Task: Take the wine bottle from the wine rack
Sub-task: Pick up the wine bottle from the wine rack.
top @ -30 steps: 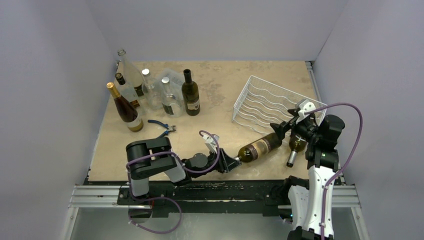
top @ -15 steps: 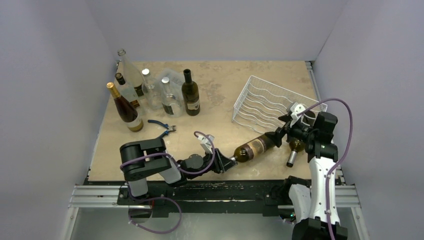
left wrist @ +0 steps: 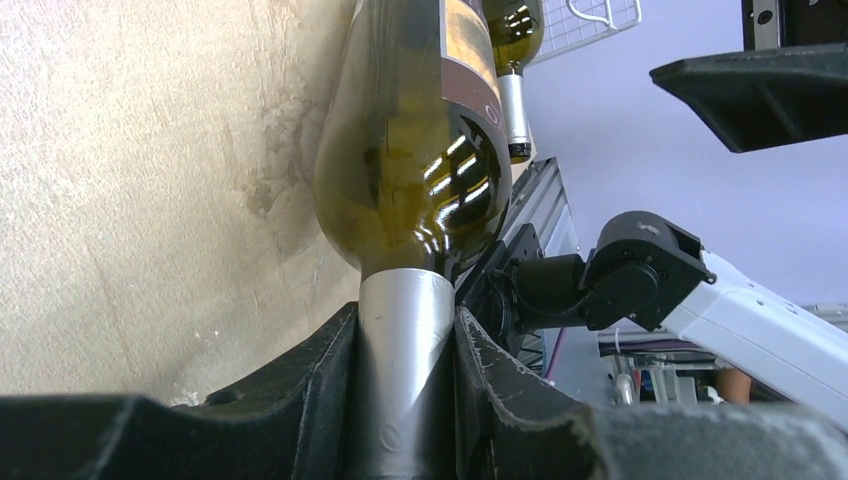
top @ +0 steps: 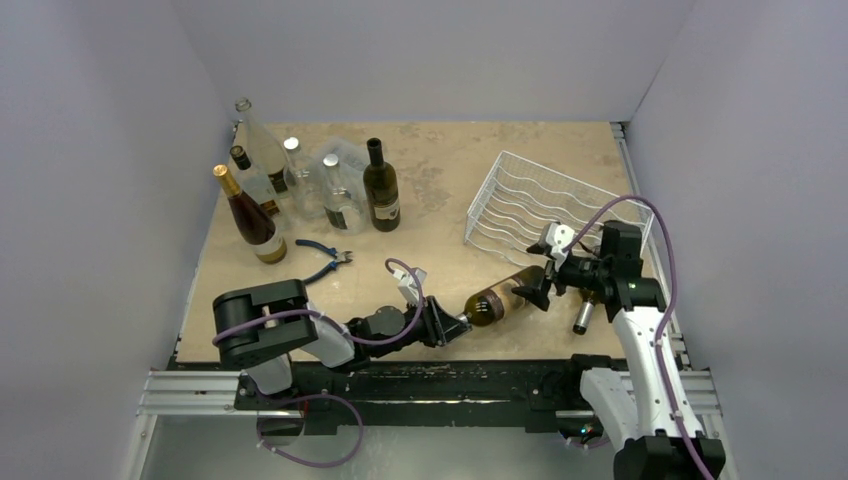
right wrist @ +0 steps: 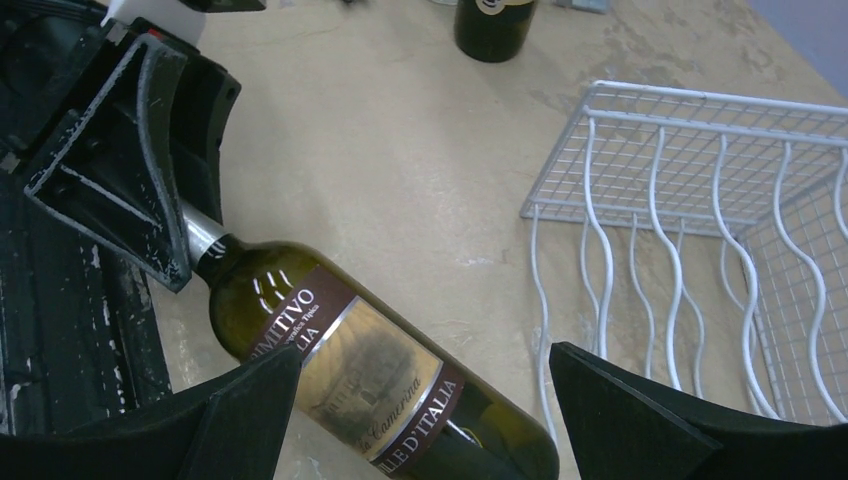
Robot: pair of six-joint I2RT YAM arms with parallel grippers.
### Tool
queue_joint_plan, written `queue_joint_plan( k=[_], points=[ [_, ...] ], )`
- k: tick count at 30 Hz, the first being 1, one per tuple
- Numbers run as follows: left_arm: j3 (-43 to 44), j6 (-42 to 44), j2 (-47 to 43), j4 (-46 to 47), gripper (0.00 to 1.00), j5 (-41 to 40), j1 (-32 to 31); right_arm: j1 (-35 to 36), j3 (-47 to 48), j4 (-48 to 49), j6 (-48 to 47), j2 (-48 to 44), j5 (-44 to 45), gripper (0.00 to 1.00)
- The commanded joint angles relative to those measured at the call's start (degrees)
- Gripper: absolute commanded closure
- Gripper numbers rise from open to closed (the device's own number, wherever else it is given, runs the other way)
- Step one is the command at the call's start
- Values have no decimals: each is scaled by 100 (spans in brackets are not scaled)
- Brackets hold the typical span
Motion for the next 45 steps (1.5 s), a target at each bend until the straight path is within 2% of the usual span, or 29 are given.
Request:
queue_joint_plan(
  k=[1,10,19,22,24,31,45],
  points=[
    [177,-81,-231,53,100,109,-14,245,249,-322,-706,22,-130,1],
    [305,44,-524,-608,100,222,-14,679,259,-926,-2053,181,97,1],
    [616,284,-958,-1686,100,329,-14,894,193,-1963,-4544,555,-58,1],
    [728,365,-1083,-2013,100,369,-14,1047,135,-2197,-5048,758,-1,1],
    [814,433,-1170,-2271,100,395,-14,1156,21,-2023,-5071,793,126,1],
    [1107,605,-1325,-2930,100,490,-14,1655,-347,-971,-4283,701,735,1],
    [1474,745,-1282,-3459,100,652,-49,2279,-857,-100,-3890,923,1453,1]
  ],
)
